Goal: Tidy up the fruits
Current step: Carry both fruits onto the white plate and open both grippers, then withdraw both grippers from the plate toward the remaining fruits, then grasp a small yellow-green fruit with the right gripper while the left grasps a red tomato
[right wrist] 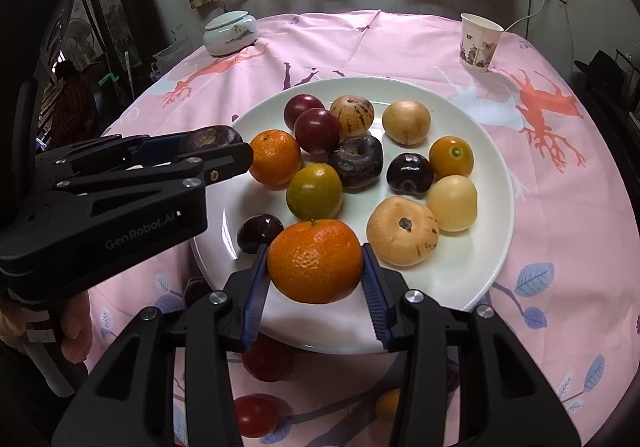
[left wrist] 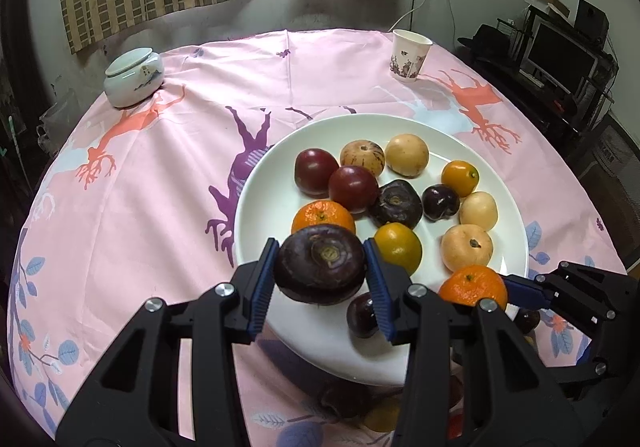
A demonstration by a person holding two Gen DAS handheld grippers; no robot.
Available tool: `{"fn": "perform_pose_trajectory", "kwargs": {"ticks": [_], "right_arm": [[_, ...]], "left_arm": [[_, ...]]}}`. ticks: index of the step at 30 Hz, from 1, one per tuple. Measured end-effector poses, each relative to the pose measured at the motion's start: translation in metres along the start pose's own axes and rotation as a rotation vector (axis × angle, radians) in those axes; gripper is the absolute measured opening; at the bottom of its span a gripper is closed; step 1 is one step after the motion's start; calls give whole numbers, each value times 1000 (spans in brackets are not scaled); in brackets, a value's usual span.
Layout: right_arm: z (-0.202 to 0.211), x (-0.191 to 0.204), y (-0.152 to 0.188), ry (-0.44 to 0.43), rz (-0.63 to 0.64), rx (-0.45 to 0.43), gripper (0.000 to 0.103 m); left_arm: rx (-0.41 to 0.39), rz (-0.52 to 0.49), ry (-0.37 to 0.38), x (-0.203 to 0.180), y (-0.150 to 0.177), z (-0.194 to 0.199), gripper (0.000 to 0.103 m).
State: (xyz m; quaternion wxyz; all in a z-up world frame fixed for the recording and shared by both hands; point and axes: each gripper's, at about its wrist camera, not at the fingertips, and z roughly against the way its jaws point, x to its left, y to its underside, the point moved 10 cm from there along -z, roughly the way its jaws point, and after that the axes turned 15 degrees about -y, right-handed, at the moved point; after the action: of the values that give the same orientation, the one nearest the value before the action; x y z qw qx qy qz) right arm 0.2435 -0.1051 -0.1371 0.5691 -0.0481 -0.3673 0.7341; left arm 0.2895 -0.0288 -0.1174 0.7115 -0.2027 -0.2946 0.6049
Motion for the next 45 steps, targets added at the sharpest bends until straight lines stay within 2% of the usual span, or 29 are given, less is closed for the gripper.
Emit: {"fn": "perform_pose_trajectory", "kwargs": {"ticks": [1,3,4,5,6,7,12,15,20,24,28,36,42,43,44,45], "right_arm": [[0,-1,-1,4,-2,-5,47],[2,-5,-5,21,-5,-27,62],[6,-7,-8,41,-3,-49,67],[10,-8,-11,55,4,-68,67],[13,-9,-13,63,11,-76,67],[17,-10,-15,72,16,-80,67],[44,-19,-14,101,-16,-108,67],[65,-24,-2,126,-35,-126,67],[100,-24,46,116,-103,-132,68],[115,-18,88,132,-138,-112,68],[113,-8,112,131,-135,-71,68],[102,-6,116,129,-119,-90,68],[82,-16,96,106,-116,-145,68],[78,-19,93,99,-126,-149,66],[73,-21,90,101,-135,-146,57],[68,-23,89,106,-139,-132,54]], "left_arm": [[-1,-1,1,0,-1,-1,44],[-11,5,0,1,-3,0,46],[-24,11,-8,2,-5,1,56],[-38,16,-12,4,-8,4,63],[-55,24,-15,6,-11,8,75],[-73,35,-19,8,-15,12,80],[-136,86,-10,23,-23,47,95],[-172,111,-15,33,-13,74,100],[-158,144,-52,48,33,97,101],[-100,189,-30,51,80,101,101],[-54,180,-15,45,112,102,101],[-89,135,-67,43,127,115,101],[-89,134,-67,46,129,112,101],[-88,133,-68,47,129,111,101],[-86,133,-67,48,131,109,101],[-82,135,-65,49,132,107,101]]}}
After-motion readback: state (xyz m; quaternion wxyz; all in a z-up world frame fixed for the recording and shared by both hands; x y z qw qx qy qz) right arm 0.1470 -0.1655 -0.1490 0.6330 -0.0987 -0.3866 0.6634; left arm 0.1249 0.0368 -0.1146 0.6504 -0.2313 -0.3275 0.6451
